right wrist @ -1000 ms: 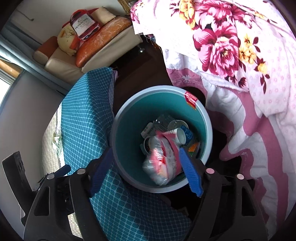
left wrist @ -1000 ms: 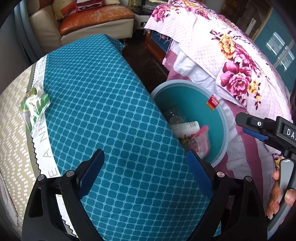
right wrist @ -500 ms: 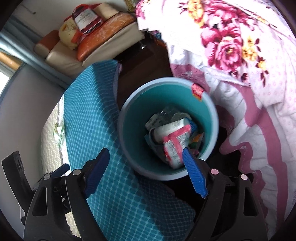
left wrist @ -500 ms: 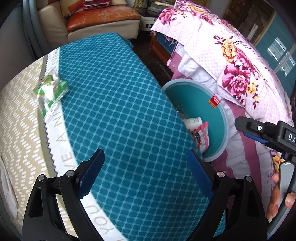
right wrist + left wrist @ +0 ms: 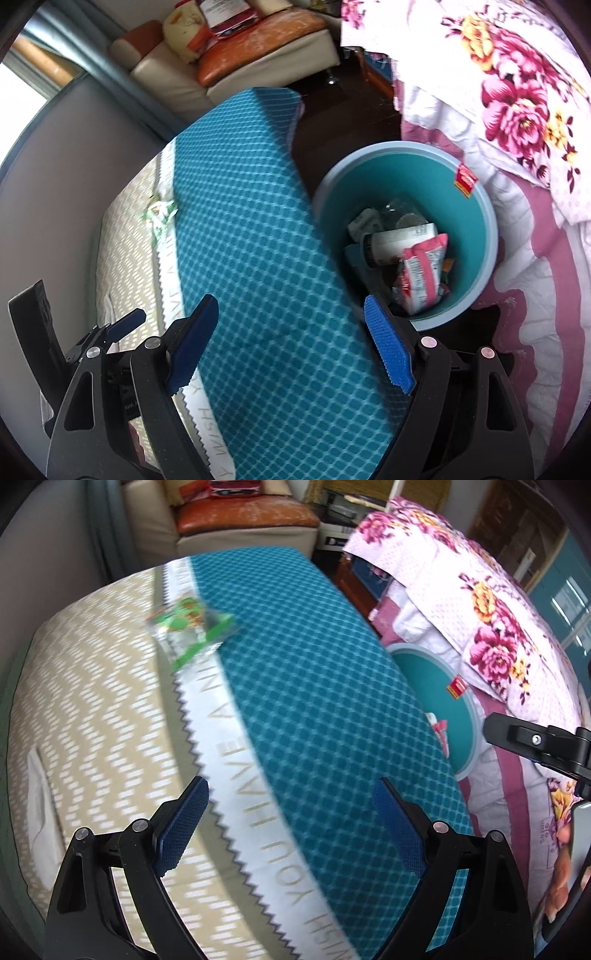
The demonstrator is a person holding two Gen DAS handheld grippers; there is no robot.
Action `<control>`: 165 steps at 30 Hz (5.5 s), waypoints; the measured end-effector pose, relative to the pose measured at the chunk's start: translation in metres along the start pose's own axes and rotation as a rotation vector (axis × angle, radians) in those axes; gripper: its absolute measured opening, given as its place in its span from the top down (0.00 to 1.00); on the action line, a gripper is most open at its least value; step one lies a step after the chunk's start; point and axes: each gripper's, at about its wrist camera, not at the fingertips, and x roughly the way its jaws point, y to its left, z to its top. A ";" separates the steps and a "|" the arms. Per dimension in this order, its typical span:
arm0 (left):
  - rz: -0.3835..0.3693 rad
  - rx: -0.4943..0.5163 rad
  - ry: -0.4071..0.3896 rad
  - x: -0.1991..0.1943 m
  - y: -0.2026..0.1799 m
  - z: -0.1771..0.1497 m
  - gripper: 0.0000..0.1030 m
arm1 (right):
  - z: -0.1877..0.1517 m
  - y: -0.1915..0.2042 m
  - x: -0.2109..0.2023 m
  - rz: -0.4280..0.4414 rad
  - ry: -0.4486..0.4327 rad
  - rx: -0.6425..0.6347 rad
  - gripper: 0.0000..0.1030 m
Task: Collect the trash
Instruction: 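Move both open tools back over the bed toward the white tissue, then grasp the white tissue with left tool, then grasp the green clear-wrapped cake with right tool while left tool holds the tissue, then carry the tissue with left tool and cake with right tool over the teal bin, then open right tool to drop the cake while left tool releases the tissue into the bin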
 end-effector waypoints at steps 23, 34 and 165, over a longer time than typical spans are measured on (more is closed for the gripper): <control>0.168 -0.236 -0.046 -0.046 0.208 -0.074 0.12 | -0.021 0.085 0.023 0.000 0.098 -0.153 0.21; 0.186 -0.195 -0.039 -0.029 0.228 -0.079 0.13 | -0.034 0.129 0.057 0.002 0.156 -0.273 0.20; -0.135 0.211 -0.030 0.056 -0.146 0.074 0.12 | 0.065 -0.113 -0.035 -0.046 -0.218 0.068 0.41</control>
